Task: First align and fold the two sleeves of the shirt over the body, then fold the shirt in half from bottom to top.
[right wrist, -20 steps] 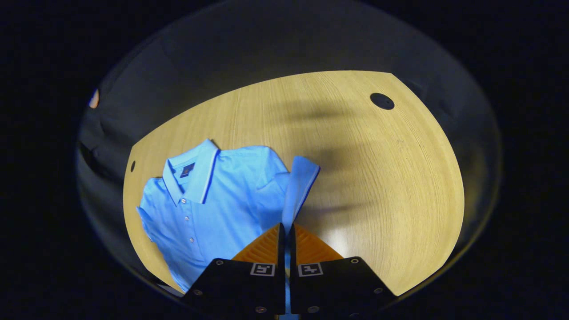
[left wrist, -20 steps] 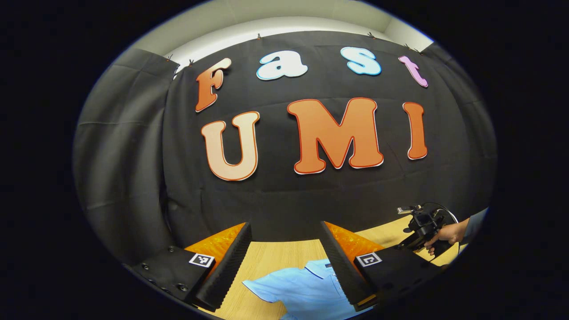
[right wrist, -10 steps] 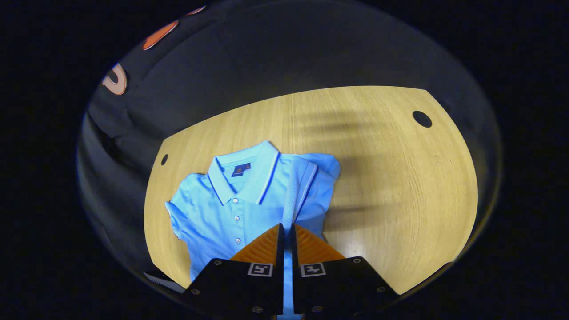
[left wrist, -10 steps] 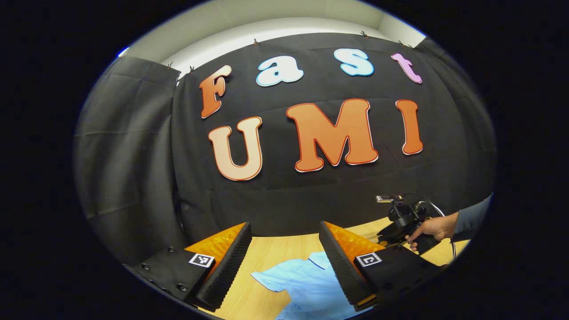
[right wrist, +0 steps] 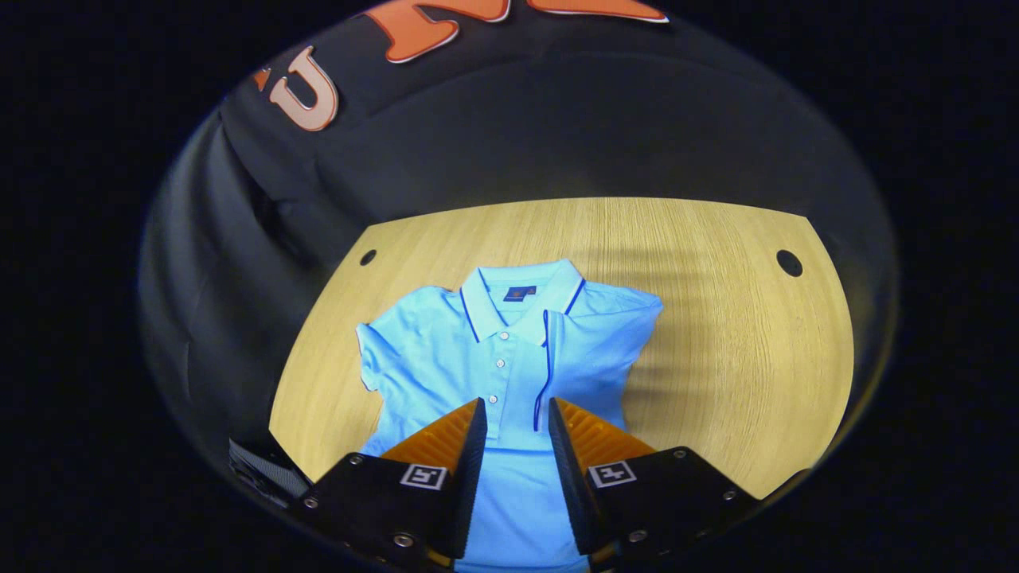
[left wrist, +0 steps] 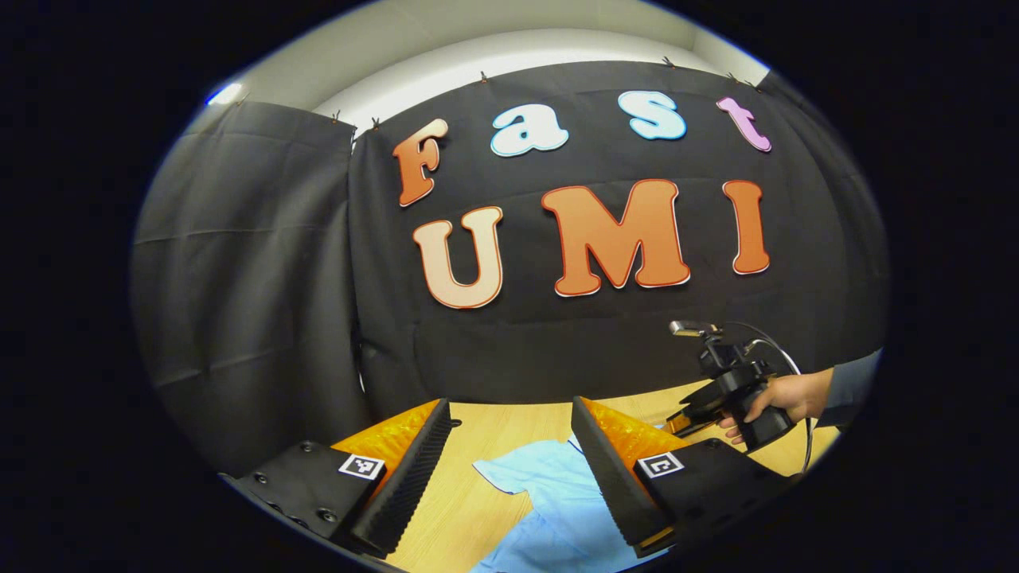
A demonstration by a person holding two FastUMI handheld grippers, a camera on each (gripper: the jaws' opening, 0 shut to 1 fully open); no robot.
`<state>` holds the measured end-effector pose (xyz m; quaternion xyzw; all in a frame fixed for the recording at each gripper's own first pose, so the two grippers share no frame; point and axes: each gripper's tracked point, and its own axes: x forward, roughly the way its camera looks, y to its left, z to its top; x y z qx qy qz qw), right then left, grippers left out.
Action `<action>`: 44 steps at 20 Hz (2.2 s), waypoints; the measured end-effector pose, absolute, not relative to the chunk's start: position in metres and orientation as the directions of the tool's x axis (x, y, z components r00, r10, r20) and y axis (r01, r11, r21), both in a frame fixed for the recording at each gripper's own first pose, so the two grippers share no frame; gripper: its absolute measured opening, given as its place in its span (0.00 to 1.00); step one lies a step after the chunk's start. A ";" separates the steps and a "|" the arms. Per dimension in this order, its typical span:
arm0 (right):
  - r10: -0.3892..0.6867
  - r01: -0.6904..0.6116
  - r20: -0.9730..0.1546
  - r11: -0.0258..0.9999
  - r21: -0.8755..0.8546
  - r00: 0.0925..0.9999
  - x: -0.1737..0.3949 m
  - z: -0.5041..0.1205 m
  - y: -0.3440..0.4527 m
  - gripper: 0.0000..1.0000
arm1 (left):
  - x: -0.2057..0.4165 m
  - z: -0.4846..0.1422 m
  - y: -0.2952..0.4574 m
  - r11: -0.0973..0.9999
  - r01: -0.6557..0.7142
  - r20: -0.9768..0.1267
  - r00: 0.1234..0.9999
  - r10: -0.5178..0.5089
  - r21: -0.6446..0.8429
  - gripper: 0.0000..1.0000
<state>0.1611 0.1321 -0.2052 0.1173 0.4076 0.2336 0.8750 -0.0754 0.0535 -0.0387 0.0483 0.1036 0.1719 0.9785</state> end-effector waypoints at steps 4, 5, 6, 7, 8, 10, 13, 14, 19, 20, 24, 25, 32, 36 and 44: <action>0.506 -0.307 -0.582 0.858 0.411 0.636 0.151 -0.176 0.114 0.77 | -0.067 -0.044 0.079 0.946 -0.314 -0.224 0.919 0.325 0.086 1.00; 0.499 -0.299 -0.561 0.860 0.413 0.660 0.150 -0.169 0.107 0.76 | -0.060 -0.049 0.086 0.950 -0.302 -0.232 0.921 0.312 0.076 1.00; 0.486 -0.287 -0.545 0.865 0.411 0.684 0.149 -0.163 0.099 0.82 | -0.055 -0.055 0.092 0.955 -0.290 -0.247 0.922 0.298 0.068 1.00; 0.463 -0.271 -0.528 0.875 0.402 0.712 0.147 -0.158 0.090 0.84 | -0.049 -0.062 0.100 0.959 -0.278 -0.265 0.922 0.283 0.059 1.00; 0.439 -0.253 -0.520 0.885 0.390 0.733 0.147 -0.155 0.081 0.88 | -0.042 -0.070 0.107 0.963 -0.266 -0.289 0.919 0.268 0.047 1.00; 0.380 -0.206 -0.517 0.909 0.362 0.767 0.137 -0.152 0.062 0.91 | -0.026 -0.087 0.120 0.973 -0.231 -0.333 0.916 0.225 0.021 1.00; 0.314 -0.154 -0.509 0.931 0.331 0.802 0.122 -0.152 0.046 0.93 | -0.003 -0.123 0.140 0.979 -0.202 -0.428 0.887 0.174 -0.018 1.00; 0.293 -0.139 -0.504 0.937 0.321 0.813 0.116 -0.151 0.043 0.95 | 0.002 -0.137 0.143 0.981 -0.192 -0.468 0.870 0.155 -0.032 1.00; 0.206 -0.073 -0.482 0.957 0.280 0.852 0.087 -0.145 0.033 0.96 | 0.022 -0.196 0.163 0.984 -0.152 -0.616 0.785 0.062 -0.095 0.98; 0.190 -0.065 -0.469 0.960 0.271 0.863 0.082 -0.139 0.031 0.96 | 0.028 -0.208 0.167 0.983 -0.147 -0.640 0.767 0.045 -0.107 0.97; 0.150 -0.031 -0.454 0.966 0.258 0.878 0.060 -0.136 0.029 0.96 | 0.043 -0.261 0.176 0.981 -0.147 -0.747 0.664 0.005 -0.124 0.97; 0.136 -0.019 -0.451 0.967 0.255 0.882 0.054 -0.137 0.030 0.96 | 0.047 -0.275 0.176 0.981 -0.149 -0.768 0.641 0.000 -0.124 0.96; 0.054 0.063 -0.418 0.963 0.261 0.907 0.017 -0.126 0.032 0.96 | 0.062 -0.355 0.185 0.964 -0.198 -0.896 0.438 -0.073 -0.176 0.94; 0.020 0.087 -0.382 0.961 0.262 0.924 0.001 -0.116 0.031 0.96 | 0.076 -0.391 0.191 0.946 -0.268 -0.938 0.337 -0.087 -0.184 0.99; -0.022 0.121 -0.374 0.962 0.245 0.927 -0.012 -0.114 0.019 0.96 | 0.097 -0.436 0.202 0.917 -0.381 -0.976 0.212 -0.041 -0.121 0.83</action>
